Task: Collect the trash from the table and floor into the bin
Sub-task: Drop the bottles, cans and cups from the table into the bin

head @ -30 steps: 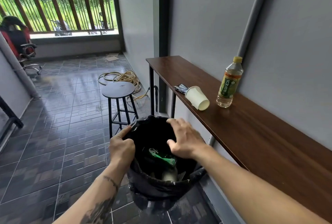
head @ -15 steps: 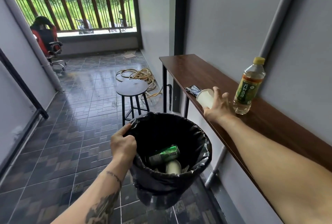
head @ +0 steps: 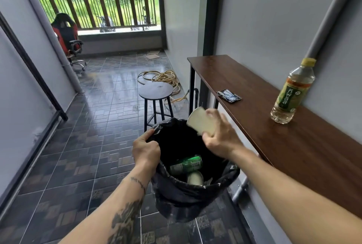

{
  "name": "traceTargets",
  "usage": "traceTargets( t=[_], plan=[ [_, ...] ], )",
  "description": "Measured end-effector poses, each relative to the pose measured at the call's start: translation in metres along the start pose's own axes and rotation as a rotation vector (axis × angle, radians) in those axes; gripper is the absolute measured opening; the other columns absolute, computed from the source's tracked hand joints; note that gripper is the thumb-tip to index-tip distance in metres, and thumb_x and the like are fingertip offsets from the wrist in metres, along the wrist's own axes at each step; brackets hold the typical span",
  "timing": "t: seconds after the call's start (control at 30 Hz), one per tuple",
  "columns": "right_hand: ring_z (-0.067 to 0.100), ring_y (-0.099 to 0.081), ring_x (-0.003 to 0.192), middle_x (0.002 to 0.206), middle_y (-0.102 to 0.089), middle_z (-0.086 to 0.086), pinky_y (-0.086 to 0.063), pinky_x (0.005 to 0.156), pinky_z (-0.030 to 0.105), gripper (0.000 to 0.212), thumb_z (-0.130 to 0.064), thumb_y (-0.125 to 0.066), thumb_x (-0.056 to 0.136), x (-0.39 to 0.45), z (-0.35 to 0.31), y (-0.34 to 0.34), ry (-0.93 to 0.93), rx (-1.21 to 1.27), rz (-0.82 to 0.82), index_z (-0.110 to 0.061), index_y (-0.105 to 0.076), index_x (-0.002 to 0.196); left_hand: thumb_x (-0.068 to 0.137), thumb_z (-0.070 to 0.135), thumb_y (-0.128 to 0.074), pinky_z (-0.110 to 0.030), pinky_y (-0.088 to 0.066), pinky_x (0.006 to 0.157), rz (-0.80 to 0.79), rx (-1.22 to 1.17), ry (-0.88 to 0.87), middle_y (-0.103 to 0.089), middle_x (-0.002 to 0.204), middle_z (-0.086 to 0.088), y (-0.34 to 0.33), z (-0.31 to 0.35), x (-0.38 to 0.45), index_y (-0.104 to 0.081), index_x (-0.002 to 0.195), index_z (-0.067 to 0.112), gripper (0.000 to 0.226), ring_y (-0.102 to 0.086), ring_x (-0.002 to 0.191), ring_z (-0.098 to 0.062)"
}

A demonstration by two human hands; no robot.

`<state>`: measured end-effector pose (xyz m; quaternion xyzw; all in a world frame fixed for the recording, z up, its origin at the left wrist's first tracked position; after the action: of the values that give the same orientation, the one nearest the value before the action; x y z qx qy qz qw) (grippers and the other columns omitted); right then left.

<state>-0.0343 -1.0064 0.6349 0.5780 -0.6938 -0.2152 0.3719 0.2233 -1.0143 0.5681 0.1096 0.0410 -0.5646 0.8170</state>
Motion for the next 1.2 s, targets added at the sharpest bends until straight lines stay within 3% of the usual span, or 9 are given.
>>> traceTargets(
  t=[0.1,0.3,0.43,0.53,0.63,0.73,0.93,1.07,1.2],
  plan=[
    [0.025,-0.061,0.09,0.116,-0.049,0.002,-0.055,0.077,0.039,0.058,-0.025,-0.063,0.079,-0.019,-0.018,-0.042,0.003,0.004,-0.161,-0.038,-0.034,0.128,0.075,-0.009,-0.047,-0.027,-0.061,0.065,-0.023,-0.017,-0.009,-0.076,0.107,0.001,0.01,0.0,0.002,-0.071,0.127,0.024,0.065,-0.074,0.078,-0.016],
    [0.026,-0.055,0.12,0.14,-0.044,-0.004,-0.048,0.1,0.042,0.073,-0.041,-0.063,0.079,-0.045,-0.048,-0.075,0.055,-0.082,-0.272,-0.041,-0.026,0.142,0.073,-0.01,-0.042,-0.017,-0.048,0.044,-0.105,0.002,-0.091,-0.076,0.111,0.001,0.039,0.02,-0.006,-0.07,0.129,0.03,0.075,-0.068,0.064,-0.015],
    [0.022,-0.053,0.123,0.141,-0.044,-0.004,-0.045,0.103,0.038,0.071,-0.039,-0.063,0.081,-0.051,-0.068,-0.057,0.071,-0.124,-0.179,-0.036,-0.03,0.143,0.072,-0.013,-0.038,-0.022,-0.055,0.053,-0.166,0.012,-0.131,-0.074,0.115,0.002,0.058,0.025,-0.009,-0.066,0.132,0.034,0.081,-0.065,0.064,-0.015],
    [0.02,-0.053,0.12,0.135,-0.048,-0.001,-0.044,0.102,0.035,0.067,-0.036,-0.064,0.081,-0.057,-0.071,-0.032,0.038,-0.164,-0.089,-0.033,-0.034,0.142,0.07,-0.014,-0.036,-0.022,-0.047,0.044,-0.209,-0.003,-0.125,-0.075,0.115,-0.004,0.064,0.019,-0.004,-0.064,0.136,0.03,0.084,-0.057,0.051,-0.011],
    [0.022,-0.053,0.118,0.129,-0.049,0.0,-0.045,0.101,0.038,0.063,-0.036,-0.063,0.079,-0.066,-0.064,-0.004,-0.025,-0.217,-0.002,-0.034,-0.038,0.137,0.069,-0.011,-0.039,-0.029,-0.058,0.055,-0.221,0.038,-0.134,-0.073,0.119,0.003,0.07,0.019,-0.007,-0.064,0.134,0.033,0.083,-0.063,0.062,-0.018],
    [0.025,-0.051,0.12,0.132,-0.048,0.004,-0.041,0.102,0.036,0.063,-0.032,-0.064,0.08,-0.075,-0.053,0.024,-0.086,-0.263,0.056,-0.028,-0.041,0.138,0.07,-0.011,-0.039,-0.027,-0.055,0.051,-0.227,0.055,-0.124,-0.073,0.119,0.004,0.07,0.014,-0.009,-0.066,0.133,0.033,0.081,-0.069,0.065,-0.02],
    [0.028,-0.049,0.12,0.13,-0.049,0.008,-0.04,0.105,0.044,0.066,-0.036,-0.062,0.075,-0.076,-0.004,0.093,-0.224,-0.296,0.278,-0.021,-0.043,0.137,0.062,0.002,-0.04,-0.042,-0.057,0.059,-0.241,0.051,-0.084,-0.079,0.103,-0.007,0.037,-0.003,0.0,-0.064,0.129,0.043,0.082,-0.057,0.055,-0.024],
    [0.027,-0.051,0.118,0.129,-0.05,0.009,-0.039,0.101,0.034,0.064,-0.036,-0.063,0.078,-0.07,0.054,0.135,-0.378,-0.197,0.365,-0.018,-0.044,0.137,0.067,-0.001,-0.043,-0.039,-0.058,0.066,-0.202,0.046,-0.113,-0.078,0.098,-0.004,0.006,0.004,-0.003,-0.069,0.126,0.039,0.076,-0.06,0.06,-0.025],
    [0.032,-0.051,0.121,0.133,-0.049,0.013,-0.04,0.104,0.041,0.072,-0.038,-0.064,0.079,-0.054,0.116,0.163,-0.471,-0.15,0.428,-0.022,-0.035,0.143,0.073,-0.008,-0.043,-0.017,-0.037,0.034,-0.169,0.006,-0.125,-0.074,0.083,-0.005,-0.029,0.006,-0.002,-0.068,0.127,0.035,0.073,-0.049,0.048,-0.023]
  ],
)
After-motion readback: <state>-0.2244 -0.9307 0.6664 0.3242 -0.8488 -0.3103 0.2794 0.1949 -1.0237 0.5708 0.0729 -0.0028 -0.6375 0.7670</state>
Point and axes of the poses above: each hand's wrist, its own x-axis towards the middle knuckle, its own y-axis out of the back of the hand, z = x × y, the point moved 10 cm from there along x, towards the middle knuckle
